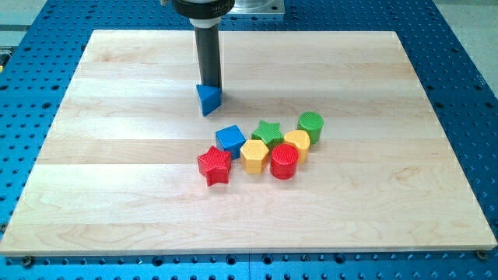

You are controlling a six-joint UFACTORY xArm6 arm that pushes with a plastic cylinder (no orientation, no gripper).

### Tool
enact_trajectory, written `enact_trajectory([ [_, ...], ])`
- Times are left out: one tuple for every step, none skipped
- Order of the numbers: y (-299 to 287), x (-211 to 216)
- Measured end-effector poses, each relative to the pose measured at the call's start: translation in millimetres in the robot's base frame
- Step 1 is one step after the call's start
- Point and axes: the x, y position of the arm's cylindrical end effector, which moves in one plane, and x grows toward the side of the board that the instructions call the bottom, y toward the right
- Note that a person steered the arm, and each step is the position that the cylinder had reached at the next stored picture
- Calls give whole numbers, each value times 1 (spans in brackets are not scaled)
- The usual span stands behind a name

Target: Slide the triangle to the top of the green circle

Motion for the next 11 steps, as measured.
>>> enact_trajectory([
  [-79, 2],
  [-16, 16],
  [81, 3],
  [56, 3],
  [-5, 11],
  [82, 36],
  [132, 36],
  [132, 36],
  [141, 38],
  [184, 11],
  [217, 18],
])
